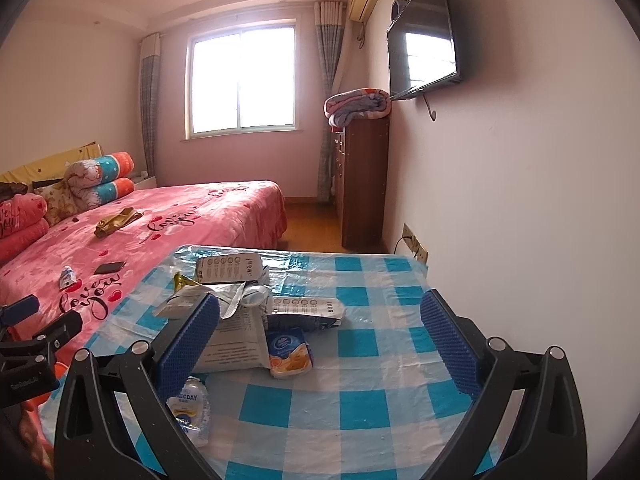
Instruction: Collect trash
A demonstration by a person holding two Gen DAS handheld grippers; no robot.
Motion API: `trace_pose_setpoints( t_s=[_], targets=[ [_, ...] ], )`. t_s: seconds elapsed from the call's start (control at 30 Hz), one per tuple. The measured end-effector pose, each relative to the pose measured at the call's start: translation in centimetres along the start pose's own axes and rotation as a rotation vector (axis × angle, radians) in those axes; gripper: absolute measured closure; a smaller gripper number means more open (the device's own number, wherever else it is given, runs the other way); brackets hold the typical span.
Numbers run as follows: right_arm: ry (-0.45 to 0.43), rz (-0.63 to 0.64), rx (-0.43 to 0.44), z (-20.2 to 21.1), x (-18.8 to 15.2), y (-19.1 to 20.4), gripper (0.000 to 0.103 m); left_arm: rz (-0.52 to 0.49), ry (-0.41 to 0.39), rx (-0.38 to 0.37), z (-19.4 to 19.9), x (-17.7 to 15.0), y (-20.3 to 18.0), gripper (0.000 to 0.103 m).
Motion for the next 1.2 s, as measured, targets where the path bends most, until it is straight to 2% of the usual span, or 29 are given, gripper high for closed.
trace_pose_setpoints(
  t_s=[0.37,0.67,1.0,1.2],
  targets=[
    [0.002,0.000,-0.009,0.3,0.1,-0.1,0.004,0.013,-0.024,-0.010,0.9,0.5,-0.1,0.004],
    [0.006,0.000,-0.006,0.5,-0.1,0.2,0.004,-0.001,-0.007,-0.009,0.6,-0.1,-0.4,0.004],
    [-0.003,-0.006,0.001,0.4,-0.9,-0.1,0.004,-0.010,0.072,-0.030,-0.8,-2.4,-1.0,0.004],
    [0.044,-0.014,0.037,-0.5,-2.7,-0.6,0.004,0.007,0.105,-0.073,-1.4,-4.4,-0.9,0.004]
  ],
)
Point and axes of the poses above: each gripper's, at about its wrist camera, not at the fingertips, and z roughly against the way its jaws point, y to its left, x to its top, the point moved 1 cm from there along -z, roughly the way its jaws point, and after that the axes turned 11 degrees about -y, right-handed, at the moved point
